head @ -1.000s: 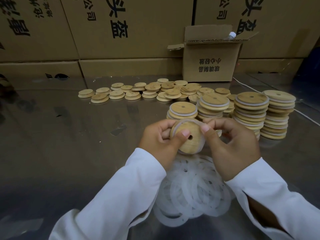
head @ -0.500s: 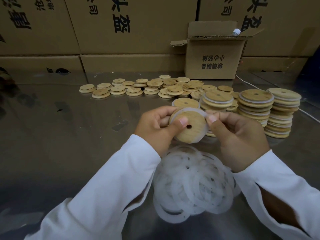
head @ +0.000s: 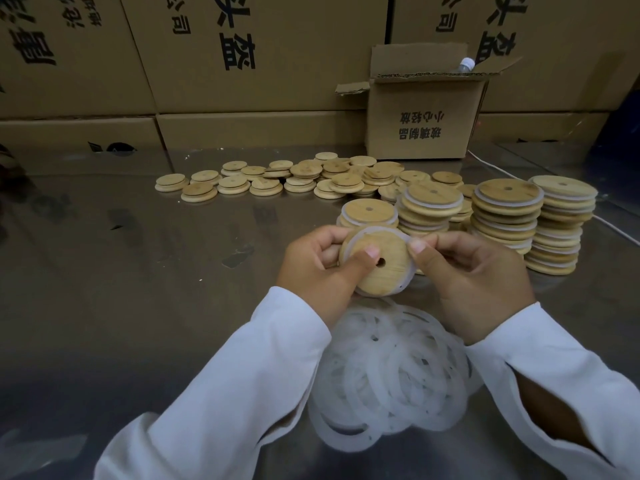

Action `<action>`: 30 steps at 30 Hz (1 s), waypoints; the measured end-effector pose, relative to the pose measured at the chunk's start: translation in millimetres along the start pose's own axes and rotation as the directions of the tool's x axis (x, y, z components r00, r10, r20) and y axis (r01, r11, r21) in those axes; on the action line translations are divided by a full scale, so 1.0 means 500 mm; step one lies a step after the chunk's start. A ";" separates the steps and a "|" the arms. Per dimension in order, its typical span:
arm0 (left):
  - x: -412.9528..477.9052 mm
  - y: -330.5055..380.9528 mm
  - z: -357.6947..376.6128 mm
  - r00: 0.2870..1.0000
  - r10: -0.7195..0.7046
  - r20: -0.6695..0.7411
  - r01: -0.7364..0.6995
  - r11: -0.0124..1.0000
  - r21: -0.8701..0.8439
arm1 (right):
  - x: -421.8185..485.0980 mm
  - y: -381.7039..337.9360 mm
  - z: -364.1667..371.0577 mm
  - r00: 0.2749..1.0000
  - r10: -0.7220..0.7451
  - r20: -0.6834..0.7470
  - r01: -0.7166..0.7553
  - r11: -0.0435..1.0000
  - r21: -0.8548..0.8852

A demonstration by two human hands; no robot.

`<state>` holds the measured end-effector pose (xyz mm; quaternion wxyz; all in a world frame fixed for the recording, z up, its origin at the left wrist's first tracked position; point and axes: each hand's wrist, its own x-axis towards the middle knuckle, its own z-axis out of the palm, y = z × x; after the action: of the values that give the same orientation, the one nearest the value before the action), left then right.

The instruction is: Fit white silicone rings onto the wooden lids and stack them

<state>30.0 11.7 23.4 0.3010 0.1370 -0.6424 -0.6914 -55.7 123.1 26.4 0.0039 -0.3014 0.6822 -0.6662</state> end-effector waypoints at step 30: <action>-0.005 -0.003 -0.002 0.986 0.163 0.039 -0.167 0.934 0.315 | 0.007 0.008 -0.011 0.915 0.317 0.248 -0.361 0.919 0.158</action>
<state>32.1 12.2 21.4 0.3279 0.1252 -0.7562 -0.5522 -62.6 126.2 24.6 0.2248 -0.2473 0.6489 -0.6835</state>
